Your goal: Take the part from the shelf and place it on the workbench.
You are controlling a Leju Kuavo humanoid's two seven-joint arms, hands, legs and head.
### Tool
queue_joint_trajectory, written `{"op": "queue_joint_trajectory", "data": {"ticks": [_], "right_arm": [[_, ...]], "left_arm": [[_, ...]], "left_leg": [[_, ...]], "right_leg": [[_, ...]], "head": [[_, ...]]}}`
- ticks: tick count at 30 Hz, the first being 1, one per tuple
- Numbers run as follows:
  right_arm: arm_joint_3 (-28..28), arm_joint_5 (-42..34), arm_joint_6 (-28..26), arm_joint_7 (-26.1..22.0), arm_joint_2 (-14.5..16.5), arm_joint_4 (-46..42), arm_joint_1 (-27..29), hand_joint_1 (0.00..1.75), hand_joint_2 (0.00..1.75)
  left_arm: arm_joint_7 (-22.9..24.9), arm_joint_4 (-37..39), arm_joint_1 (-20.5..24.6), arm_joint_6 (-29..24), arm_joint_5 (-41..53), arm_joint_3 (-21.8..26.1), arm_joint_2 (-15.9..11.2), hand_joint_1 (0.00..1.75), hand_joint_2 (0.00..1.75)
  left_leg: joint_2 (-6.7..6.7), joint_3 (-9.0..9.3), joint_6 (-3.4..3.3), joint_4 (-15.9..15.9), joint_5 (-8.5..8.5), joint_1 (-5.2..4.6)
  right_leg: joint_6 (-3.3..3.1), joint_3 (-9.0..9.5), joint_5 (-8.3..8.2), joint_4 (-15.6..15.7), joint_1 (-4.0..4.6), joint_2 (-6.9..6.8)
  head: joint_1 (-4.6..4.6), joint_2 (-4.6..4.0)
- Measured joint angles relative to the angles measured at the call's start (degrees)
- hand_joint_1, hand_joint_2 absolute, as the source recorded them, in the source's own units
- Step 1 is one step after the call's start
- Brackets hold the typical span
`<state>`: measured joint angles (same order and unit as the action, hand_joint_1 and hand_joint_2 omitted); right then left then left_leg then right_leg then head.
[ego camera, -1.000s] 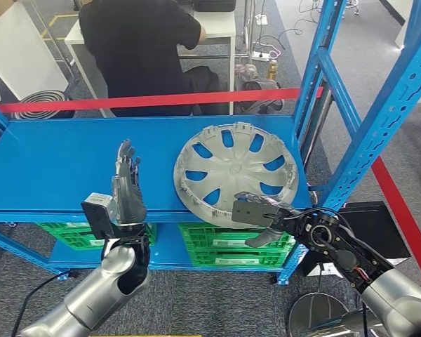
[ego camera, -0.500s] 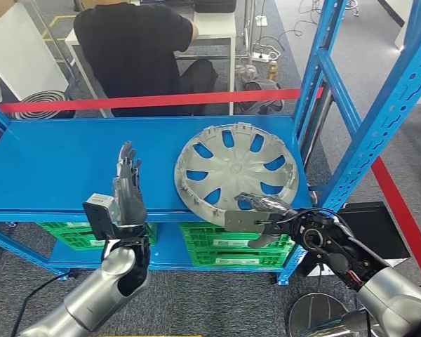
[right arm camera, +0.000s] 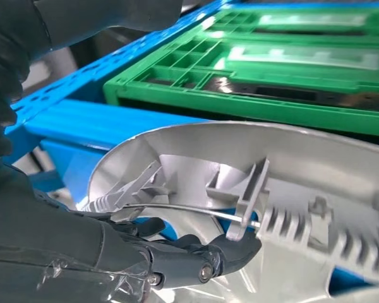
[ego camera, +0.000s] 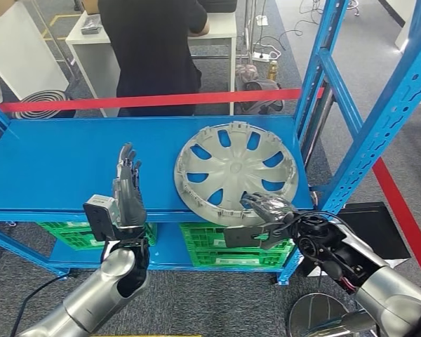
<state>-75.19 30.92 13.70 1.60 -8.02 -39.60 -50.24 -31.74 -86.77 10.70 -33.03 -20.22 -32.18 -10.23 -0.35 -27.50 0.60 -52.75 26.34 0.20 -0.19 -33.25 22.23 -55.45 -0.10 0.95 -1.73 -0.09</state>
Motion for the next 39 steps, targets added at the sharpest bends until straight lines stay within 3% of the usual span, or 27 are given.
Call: {"op": "queue_joint_trajectory", "data": {"ticks": [6, 17, 21, 39], "right_arm": [[-1.46, 4.62, -0.98, -0.77, -0.04, 0.00, -0.04, 0.00, 1.75], [-3.08, 5.97, -1.02, -1.26, -0.08, 0.09, -0.24, 0.04, 1.75], [-3.58, 7.01, -0.98, -1.96, -0.07, 0.14, -0.28, 1.75, 1.75], [-3.34, 8.05, -2.90, -1.54, 0.02, 0.48, -0.11, 1.75, 1.75]], "left_arm": [[0.00, -0.07, -0.09, 0.00, 0.00, -0.02, 0.01, 0.00, 0.00], [0.00, -0.31, -0.16, 0.00, 0.00, -0.09, 0.00, 0.00, 0.00], [0.00, -0.42, -0.25, -0.02, 0.02, -0.10, -0.01, 0.00, 0.00], [0.15, -0.94, -0.85, 0.08, 0.15, -0.10, -0.04, 0.00, 0.00]], "left_leg": [[0.00, 0.00, 0.00, 0.00, 0.00, 0.00], [0.00, -0.01, 0.00, 0.00, 0.01, 0.00], [0.00, -0.04, 0.00, 0.00, 0.01, 0.00], [-0.14, -0.08, -0.02, -0.02, 0.02, 0.00]], "right_leg": [[0.01, -0.01, -0.01, 0.04, 0.00, 0.00], [0.02, 0.01, -0.01, 0.07, 0.00, 0.00], [0.02, 0.03, -0.01, 0.07, 0.00, 0.00], [0.05, 0.01, 0.02, 0.07, 0.00, -0.12]], "head": [[0.01, 0.00], [0.01, 0.00], [0.00, 0.00], [-0.01, 0.00]]}}
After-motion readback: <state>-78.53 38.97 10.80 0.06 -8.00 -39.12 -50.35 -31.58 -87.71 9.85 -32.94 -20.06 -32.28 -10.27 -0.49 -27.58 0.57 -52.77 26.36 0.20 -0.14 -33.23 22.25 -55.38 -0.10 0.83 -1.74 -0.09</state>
